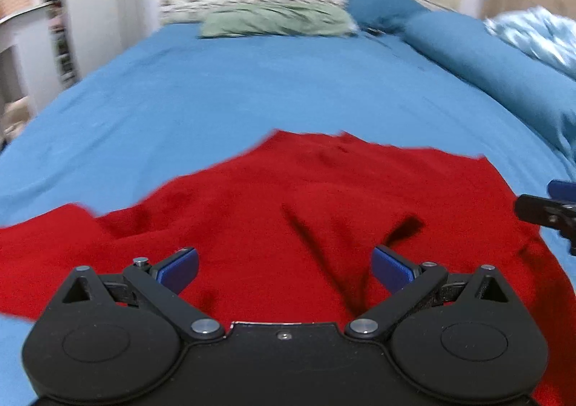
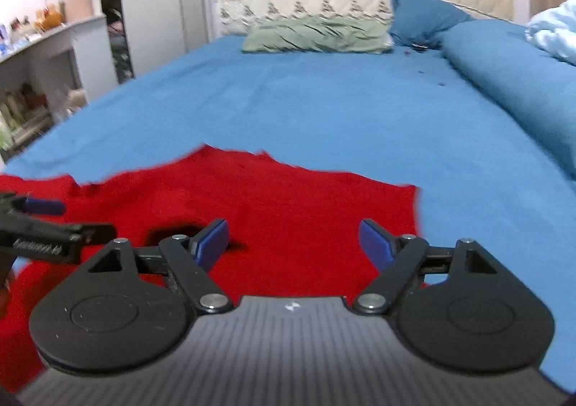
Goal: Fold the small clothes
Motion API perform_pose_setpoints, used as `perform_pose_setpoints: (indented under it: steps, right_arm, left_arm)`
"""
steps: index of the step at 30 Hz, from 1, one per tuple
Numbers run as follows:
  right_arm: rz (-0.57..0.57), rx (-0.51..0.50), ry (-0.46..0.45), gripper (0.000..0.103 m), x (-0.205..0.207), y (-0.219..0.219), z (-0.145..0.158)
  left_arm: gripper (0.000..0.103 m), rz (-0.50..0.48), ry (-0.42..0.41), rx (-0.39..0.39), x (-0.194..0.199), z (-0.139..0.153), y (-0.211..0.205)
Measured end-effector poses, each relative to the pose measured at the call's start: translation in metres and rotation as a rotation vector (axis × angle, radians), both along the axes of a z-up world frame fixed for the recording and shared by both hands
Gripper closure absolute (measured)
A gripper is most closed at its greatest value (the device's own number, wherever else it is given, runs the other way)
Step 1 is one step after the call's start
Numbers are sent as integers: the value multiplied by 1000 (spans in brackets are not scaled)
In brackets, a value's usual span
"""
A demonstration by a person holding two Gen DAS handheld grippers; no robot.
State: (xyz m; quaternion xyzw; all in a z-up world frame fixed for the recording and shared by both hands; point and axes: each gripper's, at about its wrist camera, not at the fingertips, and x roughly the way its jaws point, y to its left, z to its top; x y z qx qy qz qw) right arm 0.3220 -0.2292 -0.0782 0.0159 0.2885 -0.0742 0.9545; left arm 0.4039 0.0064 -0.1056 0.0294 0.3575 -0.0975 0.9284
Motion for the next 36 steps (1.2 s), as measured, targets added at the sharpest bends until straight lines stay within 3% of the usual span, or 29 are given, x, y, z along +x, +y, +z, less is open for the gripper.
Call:
perform_pose_setpoints:
  steps: [3,7,11,13,16,17,23,27,32,36]
  right_arm:
    - [-35,-15,23,8,-17,-17,-8]
    - [-68,-25,47,8,-25,-34,-22]
    - [-90,-33,83,8,-23,-44,-39]
    - [-98,-40,101,8,-19,-47,-46]
    - [-108,-38,120,8,-19,-49,-54]
    - [-112,-34,123,8,-19,-50,-55]
    - [-138,-23,126,8,-20,-58,-57]
    - [-148,-15,133,8,-20,-62,-58]
    - [-152,-15,146,8,-18,-63,-61]
    - [-154,-22,150,8,-18,-64,-63]
  left_arm:
    - [1,-44,14,43,12,-14,-25]
    - [16,-70,31,62,33,-25,-47]
    - [22,-81,36,131,48,-34,-62]
    - [39,-78,49,143,52,-38,-61]
    - [56,-36,59,85,55,-36,-48]
    - [57,-17,57,59,56,-32,-44]
    - [57,193,2,-106,42,-22,29]
    - [57,211,44,-160,35,-37,59]
    - [57,238,34,-231,29,-41,69]
    - [57,337,23,-368,17,-39,92]
